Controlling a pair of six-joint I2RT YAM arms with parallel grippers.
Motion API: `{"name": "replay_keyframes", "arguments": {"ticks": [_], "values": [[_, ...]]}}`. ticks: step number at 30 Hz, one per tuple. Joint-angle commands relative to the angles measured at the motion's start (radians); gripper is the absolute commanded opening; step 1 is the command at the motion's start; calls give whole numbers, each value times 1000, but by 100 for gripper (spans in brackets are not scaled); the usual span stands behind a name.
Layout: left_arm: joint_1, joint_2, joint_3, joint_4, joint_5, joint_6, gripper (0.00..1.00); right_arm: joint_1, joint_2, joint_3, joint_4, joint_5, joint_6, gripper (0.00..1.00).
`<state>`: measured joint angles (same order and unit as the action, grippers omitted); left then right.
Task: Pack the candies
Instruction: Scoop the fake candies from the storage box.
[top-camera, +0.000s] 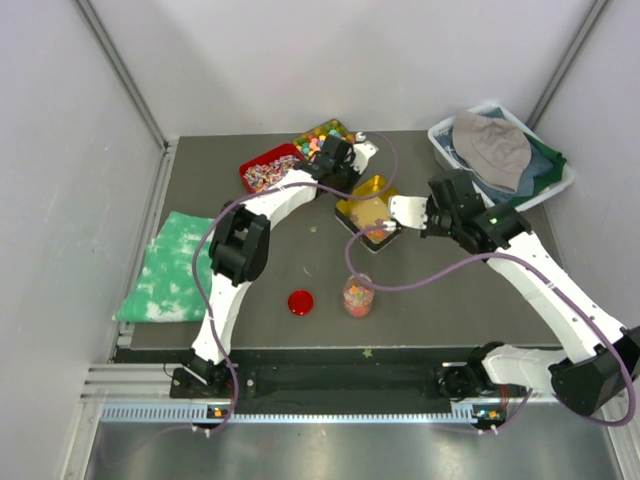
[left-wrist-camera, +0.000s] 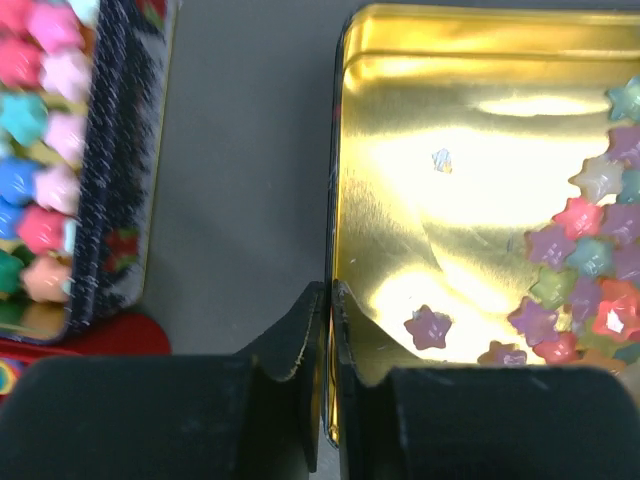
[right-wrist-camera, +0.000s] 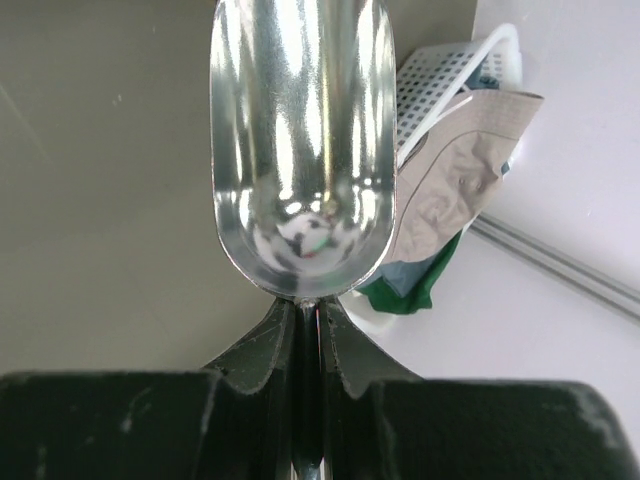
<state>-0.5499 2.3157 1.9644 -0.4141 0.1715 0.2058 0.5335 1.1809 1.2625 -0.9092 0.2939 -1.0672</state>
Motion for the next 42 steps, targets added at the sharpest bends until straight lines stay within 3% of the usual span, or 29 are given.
{"name": "replay_keyframes", "arguments": {"ticks": [1, 5, 7, 9, 10, 12, 21, 28, 42], "values": [[-28, -62, 57, 23, -73, 90, 6, 20, 28, -20, 84, 99, -126, 0], [-45, -93, 33, 31, -86, 130, 5, 26, 63, -2, 112, 129, -155, 0], [-47, -96, 7, 32, -82, 133, 9, 28, 72, 8, 112, 131, -155, 0], [-47, -96, -15, 49, -87, 130, 36, 36, 75, 17, 112, 133, -149, 0], [-48, -96, -39, 60, -90, 129, 44, 37, 75, 20, 109, 134, -148, 0], [-48, -101, -58, 84, -93, 127, 50, 37, 77, 18, 101, 136, -142, 0], [-47, -49, 11, 87, -70, 142, 50, 39, 66, 20, 98, 134, -112, 0], [-44, 49, 149, -23, 62, 170, 48, 39, 62, 32, 78, 129, -108, 0], [-33, 111, 174, -42, 80, 173, 44, 66, 48, 51, 56, 137, -97, 0]]}}
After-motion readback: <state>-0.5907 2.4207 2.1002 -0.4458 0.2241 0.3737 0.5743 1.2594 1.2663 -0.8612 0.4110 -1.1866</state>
